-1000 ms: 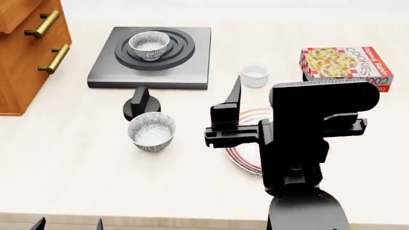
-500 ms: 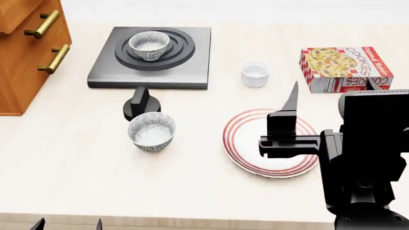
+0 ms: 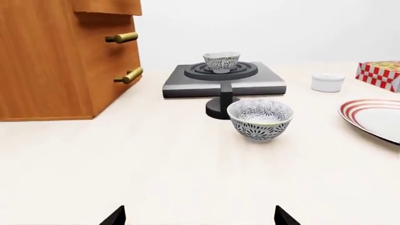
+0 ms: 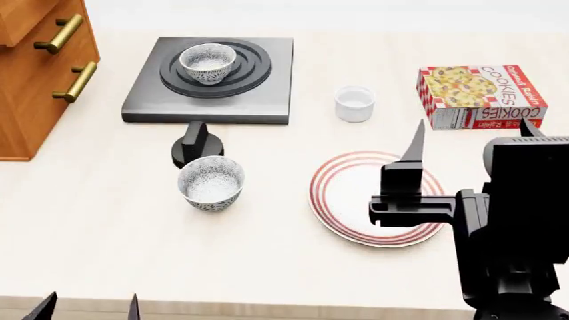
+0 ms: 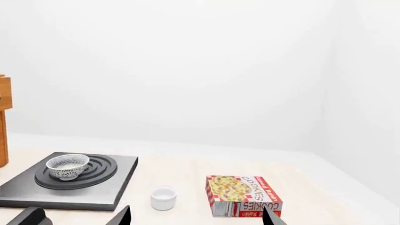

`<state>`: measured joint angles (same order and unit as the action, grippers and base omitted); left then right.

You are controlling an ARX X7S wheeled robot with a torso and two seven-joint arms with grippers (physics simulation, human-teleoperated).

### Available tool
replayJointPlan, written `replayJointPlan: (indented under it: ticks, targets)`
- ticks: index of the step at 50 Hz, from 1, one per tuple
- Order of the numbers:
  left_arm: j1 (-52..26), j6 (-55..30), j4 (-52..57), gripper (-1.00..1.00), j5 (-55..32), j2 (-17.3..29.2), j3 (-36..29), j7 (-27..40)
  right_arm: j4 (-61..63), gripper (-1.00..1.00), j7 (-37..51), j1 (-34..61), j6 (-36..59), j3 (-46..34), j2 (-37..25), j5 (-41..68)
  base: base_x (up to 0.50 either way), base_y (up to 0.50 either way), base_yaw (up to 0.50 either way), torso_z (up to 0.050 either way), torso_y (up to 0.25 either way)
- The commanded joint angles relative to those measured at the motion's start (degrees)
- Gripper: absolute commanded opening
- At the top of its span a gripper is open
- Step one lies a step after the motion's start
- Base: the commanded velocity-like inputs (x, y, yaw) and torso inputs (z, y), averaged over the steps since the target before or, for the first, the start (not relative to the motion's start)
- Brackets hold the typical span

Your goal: Pick the akita bowl on the stove and place it on the plate.

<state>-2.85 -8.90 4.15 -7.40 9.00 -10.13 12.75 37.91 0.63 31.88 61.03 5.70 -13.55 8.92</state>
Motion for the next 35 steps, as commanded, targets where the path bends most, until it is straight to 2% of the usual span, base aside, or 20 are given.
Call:
replayJointPlan:
  ticks: [1,15,20,26,35]
  targets:
    - [-5.6,-18.7,15.6,1.0,-0.9,1.4,1.4,0.3,0.1,1.0,-1.0,-0.4,-0.3,1.3,0.8,-0.6,0.0,0.0,0.0,0.0,0.0]
    - [-19.0,-35.8,21.2,1.0,-1.6,1.9,-1.6,0.3,-0.3,1.0,-0.8,-0.4,-0.6,1.1,0.7,-0.2,0.0,0.0,0.0,0.0,0.0]
    - [-24.5,-40.4,18.6,1.0,-2.7,1.0,-2.1,-0.3,-0.5,1.0,-0.7,-0.4,-0.8,1.3,0.7,0.0,0.0,0.0,0.0,0.0,0.0]
    - [-30.6,-40.9,12.3,1.0,-2.1,-0.2,-2.4,0.2,-0.7,1.0,-0.7,-0.5,-0.9,1.3,0.7,0.2,0.0,0.0,0.0,0.0,0.0]
    - [-34.3,-43.0,9.8,1.0,-3.2,-1.0,-1.2,0.6,-0.5,1.0,-0.4,-0.2,-0.1,1.0,0.6,0.5,0.0,0.0,0.0,0.0,0.0]
